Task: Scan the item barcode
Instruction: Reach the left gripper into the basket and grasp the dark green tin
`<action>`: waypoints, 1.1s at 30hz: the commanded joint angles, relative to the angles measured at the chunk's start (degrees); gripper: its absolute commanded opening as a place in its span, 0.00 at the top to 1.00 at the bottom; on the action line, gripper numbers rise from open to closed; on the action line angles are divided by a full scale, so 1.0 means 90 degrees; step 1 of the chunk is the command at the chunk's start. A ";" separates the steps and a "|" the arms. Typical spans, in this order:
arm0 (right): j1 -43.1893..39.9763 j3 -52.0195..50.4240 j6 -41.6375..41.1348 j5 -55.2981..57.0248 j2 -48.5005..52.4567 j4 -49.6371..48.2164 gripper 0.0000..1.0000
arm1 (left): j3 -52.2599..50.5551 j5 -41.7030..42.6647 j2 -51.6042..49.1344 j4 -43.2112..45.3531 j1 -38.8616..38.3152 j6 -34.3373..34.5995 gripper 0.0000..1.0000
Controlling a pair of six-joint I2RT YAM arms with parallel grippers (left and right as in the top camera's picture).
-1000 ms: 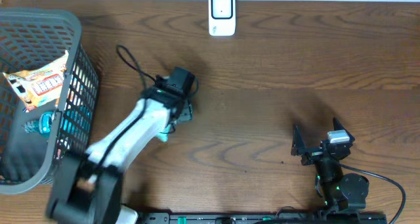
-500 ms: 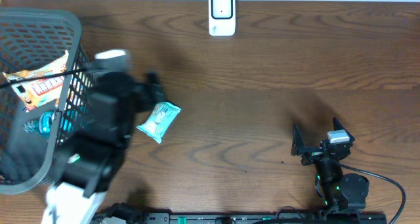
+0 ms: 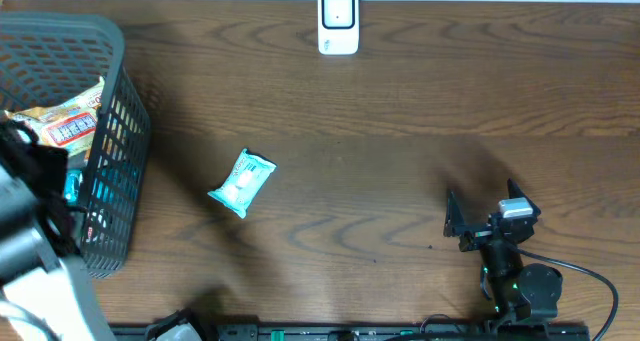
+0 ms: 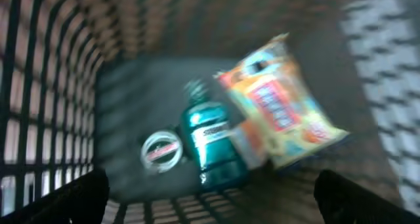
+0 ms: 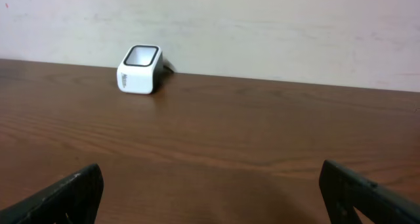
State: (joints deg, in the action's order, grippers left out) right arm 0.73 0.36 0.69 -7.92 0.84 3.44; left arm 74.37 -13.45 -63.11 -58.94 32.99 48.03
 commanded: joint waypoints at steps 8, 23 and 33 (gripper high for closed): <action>0.0061 -0.0005 0.0027 0.0010 -0.0051 0.0024 0.01 | -0.0126 0.0835 -0.1855 -0.0376 0.0750 0.0797 0.03; 0.0061 -0.0005 0.0027 0.0010 -0.0051 0.0024 0.01 | -0.0877 0.0755 -0.3303 0.0124 0.0775 0.0792 0.02; 0.0061 -0.0005 0.0027 0.0010 -0.0051 0.0024 0.01 | -0.1756 0.0755 -0.3339 0.1484 0.0775 0.0792 0.02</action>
State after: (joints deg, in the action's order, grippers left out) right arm 0.71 0.36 0.69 -7.92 0.84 3.44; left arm 60.16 -6.28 -92.53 -46.85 39.66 54.26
